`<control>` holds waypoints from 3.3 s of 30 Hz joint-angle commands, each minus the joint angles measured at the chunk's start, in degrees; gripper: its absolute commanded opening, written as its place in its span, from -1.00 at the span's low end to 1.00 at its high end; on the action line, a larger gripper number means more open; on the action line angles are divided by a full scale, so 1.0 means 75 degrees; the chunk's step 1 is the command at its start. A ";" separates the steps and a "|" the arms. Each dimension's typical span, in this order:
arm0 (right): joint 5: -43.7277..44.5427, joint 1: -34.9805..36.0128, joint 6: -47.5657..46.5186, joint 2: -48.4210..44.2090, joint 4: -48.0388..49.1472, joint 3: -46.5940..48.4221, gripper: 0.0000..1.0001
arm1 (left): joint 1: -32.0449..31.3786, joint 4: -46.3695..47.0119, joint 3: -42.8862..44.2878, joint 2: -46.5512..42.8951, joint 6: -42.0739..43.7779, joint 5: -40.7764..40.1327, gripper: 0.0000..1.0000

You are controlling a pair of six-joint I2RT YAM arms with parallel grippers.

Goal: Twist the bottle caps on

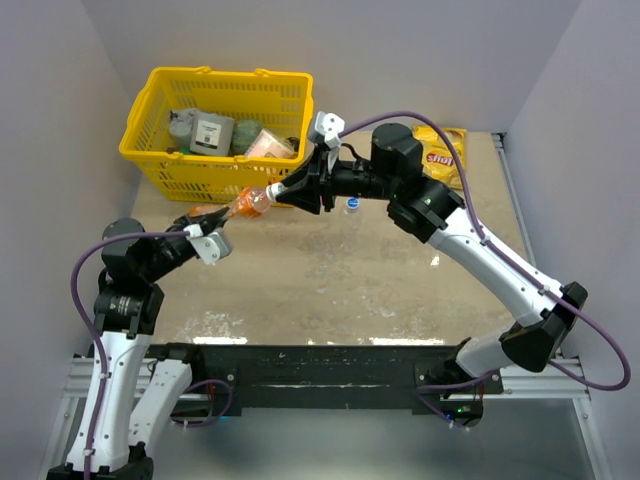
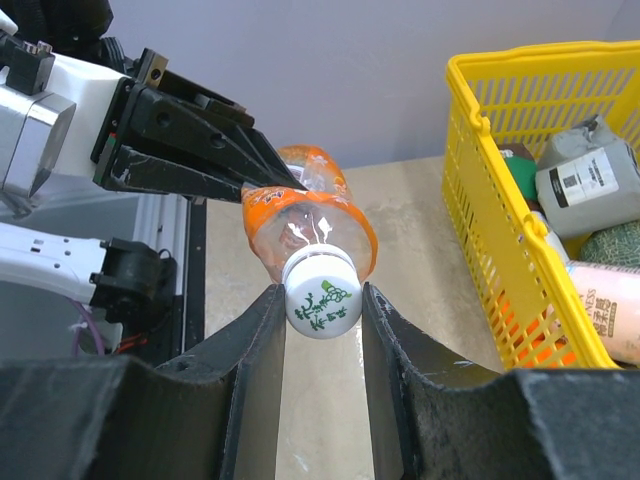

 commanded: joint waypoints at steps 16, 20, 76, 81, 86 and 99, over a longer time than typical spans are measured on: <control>0.0263 -0.0011 0.1998 0.0605 0.0820 0.0101 -0.61 | -0.1048 0.1787 0.0086 0.0475 0.0242 -0.1056 -1.00; 0.0498 -0.0011 0.2081 0.0711 0.0691 0.0289 -0.64 | -0.1810 0.1740 0.0414 0.0861 0.0687 -0.1810 -1.00; 0.0286 -0.0468 0.4508 0.0911 0.1864 0.0662 0.09 | -0.3910 1.1369 -0.3573 0.1672 0.6064 -0.8709 -1.00; -0.0858 -0.1695 0.3721 0.0886 0.0996 0.1553 0.82 | -0.3629 0.3551 -0.1027 0.1295 0.2625 -0.8517 -1.00; -0.2464 -0.3291 0.4250 0.0537 0.1824 0.1392 0.97 | -0.3558 0.1332 -0.0922 0.0840 0.1721 -0.7053 -1.00; -0.1775 -0.2309 -0.8364 -0.2464 -0.3597 -0.1104 0.42 | -0.3558 -0.1365 0.1386 0.1294 -0.0390 -0.2480 -1.00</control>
